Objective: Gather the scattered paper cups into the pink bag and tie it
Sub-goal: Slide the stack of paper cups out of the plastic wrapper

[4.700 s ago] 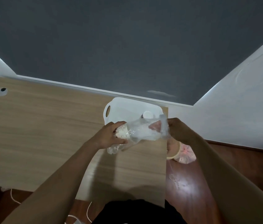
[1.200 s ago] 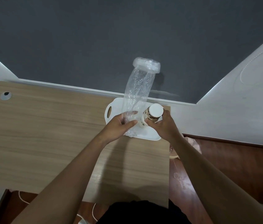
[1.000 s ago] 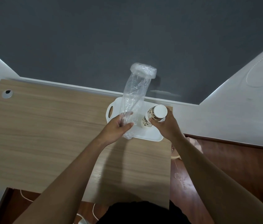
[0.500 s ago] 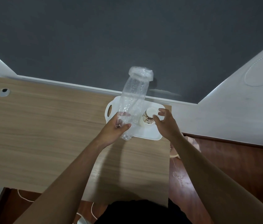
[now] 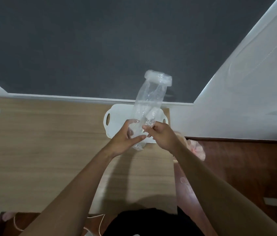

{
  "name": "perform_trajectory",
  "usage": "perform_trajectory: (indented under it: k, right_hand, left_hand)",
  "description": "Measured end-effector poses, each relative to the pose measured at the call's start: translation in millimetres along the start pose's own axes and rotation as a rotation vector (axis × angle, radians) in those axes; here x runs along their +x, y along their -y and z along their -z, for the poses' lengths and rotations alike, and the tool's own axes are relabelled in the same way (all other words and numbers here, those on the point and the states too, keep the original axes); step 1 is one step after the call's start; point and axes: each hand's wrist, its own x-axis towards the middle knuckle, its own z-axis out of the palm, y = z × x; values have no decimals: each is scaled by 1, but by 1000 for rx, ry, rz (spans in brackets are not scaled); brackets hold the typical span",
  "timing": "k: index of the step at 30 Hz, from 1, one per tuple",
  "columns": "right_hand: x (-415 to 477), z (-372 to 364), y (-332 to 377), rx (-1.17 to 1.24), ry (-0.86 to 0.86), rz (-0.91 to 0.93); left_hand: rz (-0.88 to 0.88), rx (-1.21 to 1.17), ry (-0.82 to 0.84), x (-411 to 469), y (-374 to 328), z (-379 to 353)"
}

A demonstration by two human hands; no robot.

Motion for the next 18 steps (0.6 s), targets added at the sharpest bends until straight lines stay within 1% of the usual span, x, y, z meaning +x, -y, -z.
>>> perform_trajectory:
  k: [3, 5, 8, 11, 13, 18]
  right_hand:
    - [-14, 12, -11, -2, -37, -14]
    - [-24, 21, -18, 19, -51, -31]
    - [-36, 34, -29, 121, -106, -106]
    - [-46, 52, -44, 232, -222, -157]
    - [-56, 68, -62, 316, -287, -191]
    - [-64, 100, -111, 433, -310, -262]
  left_hand:
    - [100, -7, -92, 0, -3, -12]
    - [120, -62, -104, 2, -7, -25]
    - [111, -142, -70, 9, -12, -46]
    - [47, -43, -10, 18, -13, -62]
    - [46, -1, 59, 24, -15, -80]
    - [68, 33, 131, 37, -23, -125]
